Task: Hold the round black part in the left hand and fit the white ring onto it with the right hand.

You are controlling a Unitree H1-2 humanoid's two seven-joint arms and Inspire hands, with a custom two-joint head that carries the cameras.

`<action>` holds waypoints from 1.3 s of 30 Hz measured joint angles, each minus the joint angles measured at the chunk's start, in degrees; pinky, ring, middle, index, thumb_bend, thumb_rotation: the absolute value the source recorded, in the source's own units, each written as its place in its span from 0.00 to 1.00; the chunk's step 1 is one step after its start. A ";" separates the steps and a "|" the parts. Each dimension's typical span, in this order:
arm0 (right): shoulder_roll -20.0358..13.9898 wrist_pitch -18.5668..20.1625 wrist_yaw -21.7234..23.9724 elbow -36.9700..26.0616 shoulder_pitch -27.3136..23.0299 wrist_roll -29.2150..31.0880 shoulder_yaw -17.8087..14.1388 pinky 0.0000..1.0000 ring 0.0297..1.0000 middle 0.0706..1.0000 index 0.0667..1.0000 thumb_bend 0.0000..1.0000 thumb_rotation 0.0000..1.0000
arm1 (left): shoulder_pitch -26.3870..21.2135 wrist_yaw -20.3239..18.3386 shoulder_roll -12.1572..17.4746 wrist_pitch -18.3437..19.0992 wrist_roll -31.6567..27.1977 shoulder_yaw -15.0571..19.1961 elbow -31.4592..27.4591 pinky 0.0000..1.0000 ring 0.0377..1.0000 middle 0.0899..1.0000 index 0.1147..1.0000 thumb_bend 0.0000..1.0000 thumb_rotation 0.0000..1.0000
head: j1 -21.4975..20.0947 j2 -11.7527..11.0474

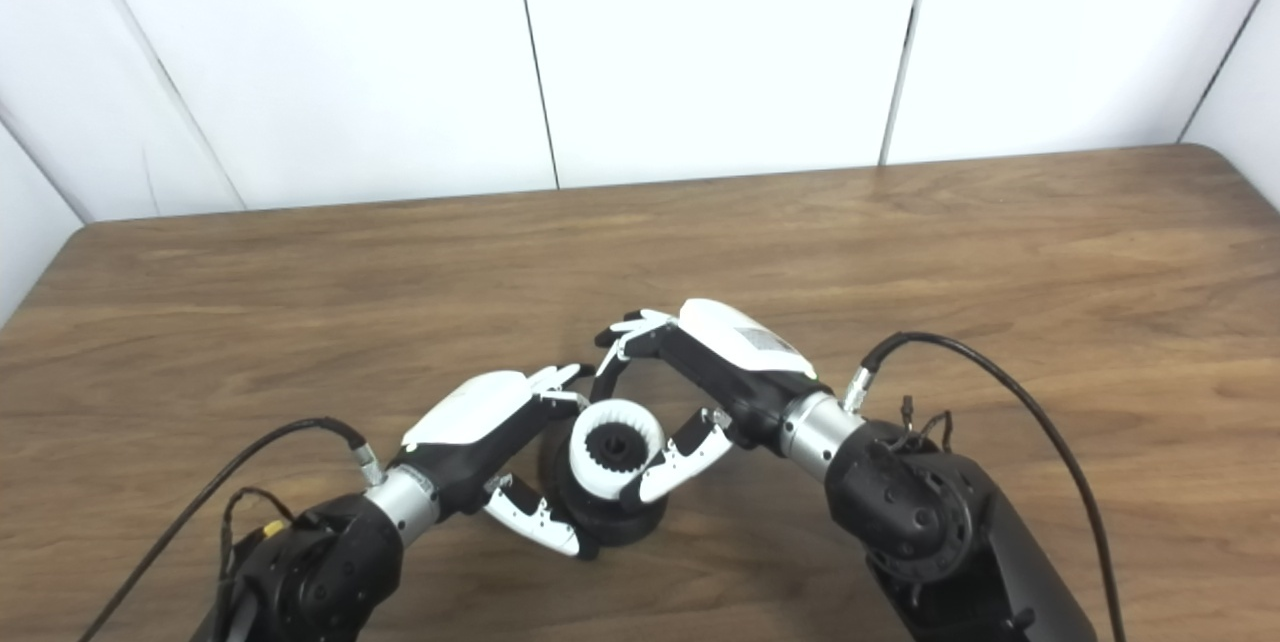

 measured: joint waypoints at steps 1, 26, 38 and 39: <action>0.00 0.00 0.00 0.00 0.00 0.00 0.00 0.83 0.95 0.85 0.45 0.52 0.15 | 0.00 0.00 0.00 0.00 0.00 0.00 0.00 0.94 1.00 1.00 0.66 0.93 0.28 | 0.00 0.09; -0.30 0.03 0.10 0.14 1.18 -0.70 0.63 0.84 0.94 0.85 0.46 0.52 0.15 | 0.00 -1.36 -0.03 0.06 0.09 0.14 -0.94 0.93 1.00 1.00 0.66 0.93 0.28 | 0.09 0.44; -1.58 0.28 2.43 0.14 1.14 -1.84 1.86 0.88 0.96 0.87 0.65 0.99 0.35 | 0.10 -1.71 -0.20 0.25 0.19 0.10 -1.11 0.92 1.00 1.00 0.66 0.94 0.29 | 0.09 0.35; -1.60 0.33 2.80 0.13 1.12 -1.92 1.91 0.88 0.96 0.87 0.66 1.00 0.36 | 0.10 -1.68 -0.25 0.25 0.28 0.13 -1.11 0.92 1.00 1.00 0.66 0.94 0.29 | 0.09 0.35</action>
